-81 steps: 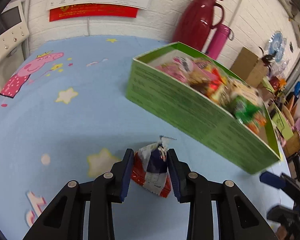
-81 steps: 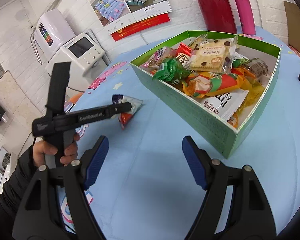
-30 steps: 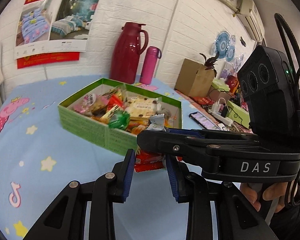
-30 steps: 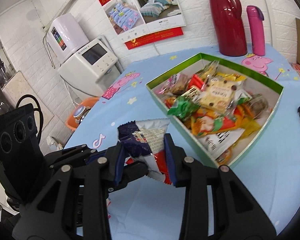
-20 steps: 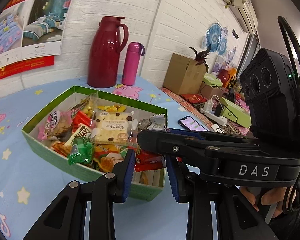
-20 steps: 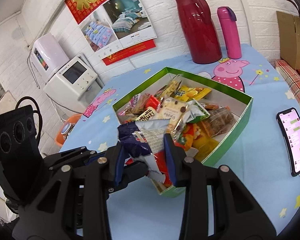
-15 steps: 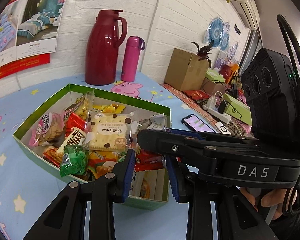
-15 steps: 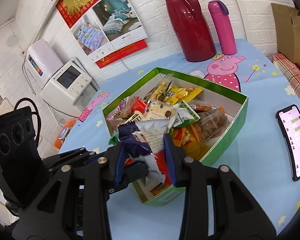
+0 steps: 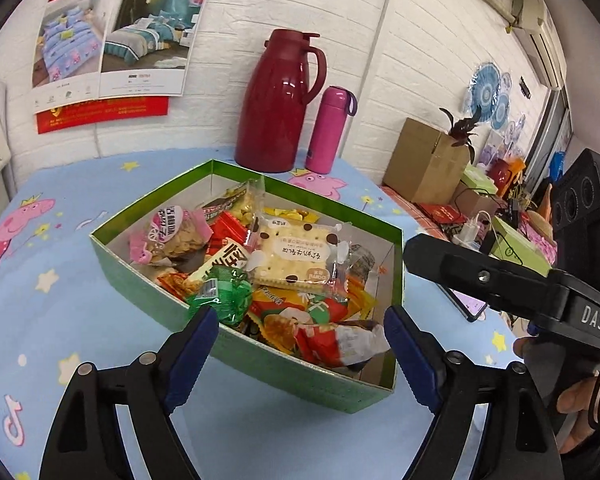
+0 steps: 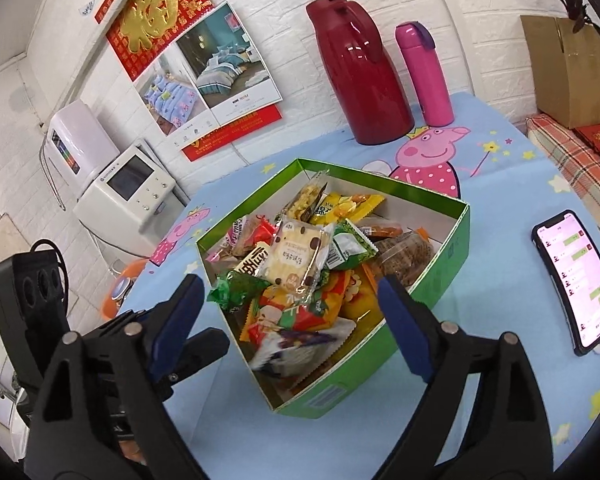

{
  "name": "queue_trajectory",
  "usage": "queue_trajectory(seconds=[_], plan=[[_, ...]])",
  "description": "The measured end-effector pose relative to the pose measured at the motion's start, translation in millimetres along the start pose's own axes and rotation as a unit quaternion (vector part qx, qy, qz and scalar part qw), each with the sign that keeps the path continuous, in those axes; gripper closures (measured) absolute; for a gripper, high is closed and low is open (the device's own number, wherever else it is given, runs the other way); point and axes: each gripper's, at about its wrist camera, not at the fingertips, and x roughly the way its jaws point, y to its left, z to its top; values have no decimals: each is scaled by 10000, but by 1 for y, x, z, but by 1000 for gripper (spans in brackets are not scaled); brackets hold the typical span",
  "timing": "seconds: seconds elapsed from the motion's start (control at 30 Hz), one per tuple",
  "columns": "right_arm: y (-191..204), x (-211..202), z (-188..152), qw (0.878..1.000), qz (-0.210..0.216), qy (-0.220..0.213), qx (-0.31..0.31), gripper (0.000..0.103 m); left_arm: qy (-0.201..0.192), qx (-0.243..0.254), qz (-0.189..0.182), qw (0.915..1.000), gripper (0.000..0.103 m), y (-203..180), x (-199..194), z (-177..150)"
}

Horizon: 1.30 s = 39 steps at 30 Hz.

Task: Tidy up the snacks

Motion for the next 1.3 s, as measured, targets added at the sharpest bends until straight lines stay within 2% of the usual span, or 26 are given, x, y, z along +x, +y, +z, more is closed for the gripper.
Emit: queue_trajectory(seconds=[0.1, 0.2, 0.33, 0.47, 0.7, 0.87, 1.0, 1.3], plan=[[12, -22, -5, 9997, -101, -137, -158, 1, -162, 10, 158, 9997, 13, -3, -25, -5], [28, -48, -18, 9979, -383, -306, -414, 1, -379, 39, 476, 9981, 2, -7, -54, -14], [44, -76, -43, 9928, -847, -475, -697, 1, -592, 45, 847, 9946, 0, -13, -88, -37], [52, -91, -79, 9874, -1297, -387, -817, 1, -428, -117, 1093, 9930, 0, -14, -101, -64], [49, -97, -128, 9799, -1787, -271, -841, 1, -33, -232, 1499, 9884, 0, -14, -96, -108], [46, -96, -146, 9779, -1935, -162, -778, 1, 89, -204, 1650, 9860, 0, -16, -94, -121], [49, -97, -148, 9759, -2004, -224, -833, 1, -44, -74, 1762, 9843, 0, -21, -101, -121], [57, -94, -148, 9757, -1990, -269, -877, 1, -199, -17, 1764, 9841, 0, -20, -111, -120]])
